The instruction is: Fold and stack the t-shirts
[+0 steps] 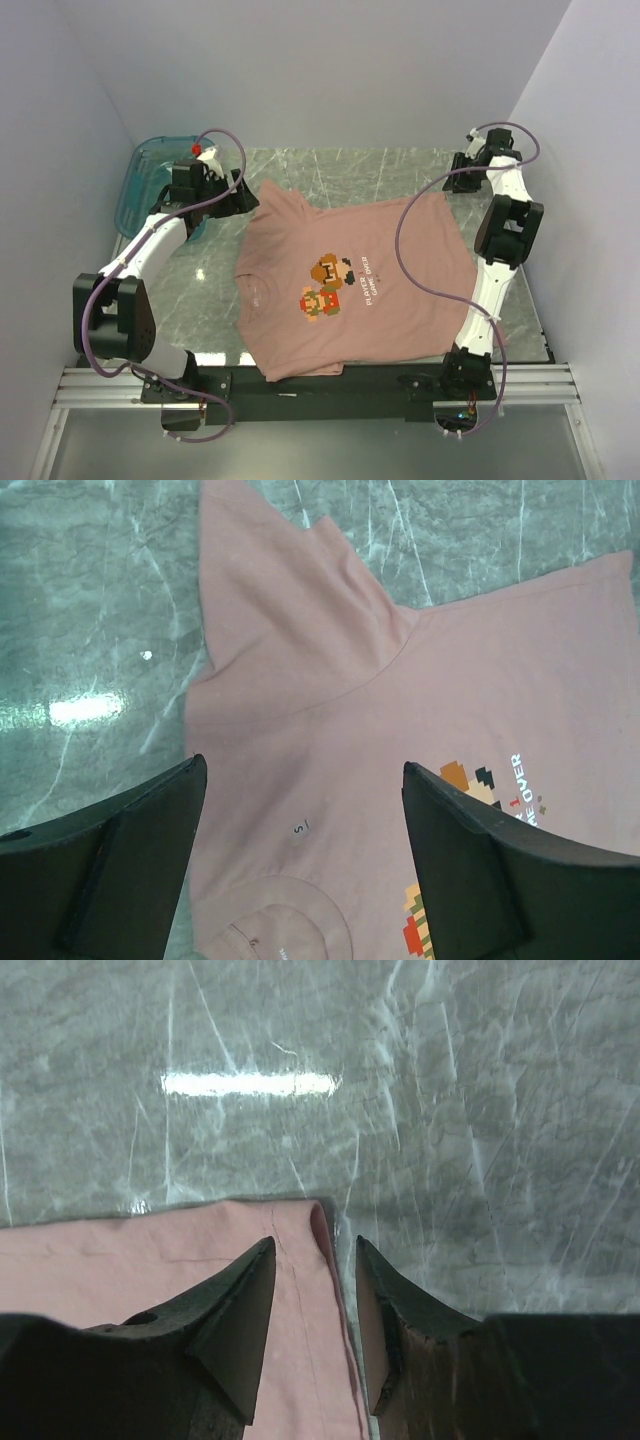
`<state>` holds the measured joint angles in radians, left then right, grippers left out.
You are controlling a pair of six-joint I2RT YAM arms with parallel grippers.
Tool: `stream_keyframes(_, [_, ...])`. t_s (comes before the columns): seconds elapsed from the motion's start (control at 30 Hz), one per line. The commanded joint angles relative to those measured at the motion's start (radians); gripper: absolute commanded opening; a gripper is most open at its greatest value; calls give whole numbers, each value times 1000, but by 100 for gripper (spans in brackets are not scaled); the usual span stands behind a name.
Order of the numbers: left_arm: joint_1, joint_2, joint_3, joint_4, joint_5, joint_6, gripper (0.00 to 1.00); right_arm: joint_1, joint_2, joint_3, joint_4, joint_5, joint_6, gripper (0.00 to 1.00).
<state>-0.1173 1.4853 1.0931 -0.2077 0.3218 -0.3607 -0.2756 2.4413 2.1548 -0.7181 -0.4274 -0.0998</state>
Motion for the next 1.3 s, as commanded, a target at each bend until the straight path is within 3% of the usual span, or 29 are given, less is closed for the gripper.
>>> stream_keyframes(0.0, [-2,-7,16,30,33,8,84,-4,25,94,-92,6,-41,45])
stream_keyframes(0.97, [-2,18,25,21,36,6,83,52,150,272,-244,122,-86,43])
stream_keyframes(1.27, [-2,23,27,17,31,11,83,87,168,297,-276,167,-135,37])
